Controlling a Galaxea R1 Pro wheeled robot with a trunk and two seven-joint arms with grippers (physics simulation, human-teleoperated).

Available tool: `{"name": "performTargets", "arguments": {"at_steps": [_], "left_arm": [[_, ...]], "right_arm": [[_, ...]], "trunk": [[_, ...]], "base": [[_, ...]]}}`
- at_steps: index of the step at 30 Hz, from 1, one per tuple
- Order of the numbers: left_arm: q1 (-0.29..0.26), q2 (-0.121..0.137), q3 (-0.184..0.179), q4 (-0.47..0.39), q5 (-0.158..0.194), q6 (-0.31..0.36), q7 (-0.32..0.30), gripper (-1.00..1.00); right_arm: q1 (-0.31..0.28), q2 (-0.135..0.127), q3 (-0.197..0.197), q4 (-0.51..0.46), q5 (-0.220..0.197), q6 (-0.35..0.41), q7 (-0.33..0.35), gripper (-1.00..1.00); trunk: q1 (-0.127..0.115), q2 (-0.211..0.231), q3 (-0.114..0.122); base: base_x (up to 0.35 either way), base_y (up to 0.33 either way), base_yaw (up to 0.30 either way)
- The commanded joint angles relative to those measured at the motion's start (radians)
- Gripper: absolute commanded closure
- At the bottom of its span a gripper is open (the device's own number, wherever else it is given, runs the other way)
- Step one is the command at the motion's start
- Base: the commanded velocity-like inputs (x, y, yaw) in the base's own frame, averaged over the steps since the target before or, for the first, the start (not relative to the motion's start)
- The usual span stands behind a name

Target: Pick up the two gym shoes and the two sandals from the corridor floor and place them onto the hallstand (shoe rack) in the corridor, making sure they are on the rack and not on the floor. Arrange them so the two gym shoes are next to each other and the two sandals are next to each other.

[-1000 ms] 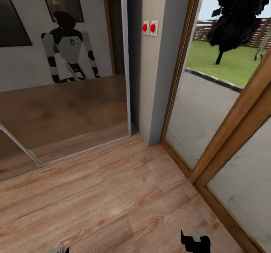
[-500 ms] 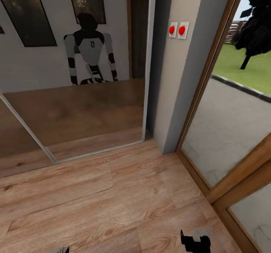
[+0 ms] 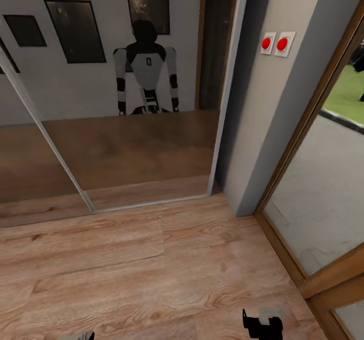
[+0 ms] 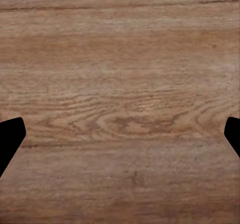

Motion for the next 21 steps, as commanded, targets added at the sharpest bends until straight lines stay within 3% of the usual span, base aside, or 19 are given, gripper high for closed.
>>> {"name": "performTargets", "arguments": {"at_steps": [1,21], "left_arm": [[-0.001,-0.001,0.004,0.001,0.008,-0.001,-0.01,-1.0],[-0.001,-0.004,0.006,0.001,0.009,-0.001,-0.01,-1.0]], "right_arm": [[0.0,0.0,0.002,0.001,0.006,-0.001,-0.007,-1.0],[0.0,0.0,0.001,0.001,0.006,-0.001,-0.007,-1.0]], "trunk": [[0.0,0.0,0.0],[0.0,0.0,0.011]], "base": [[0.15,-0.087,0.263],[0.144,-0.148,0.263]]}}
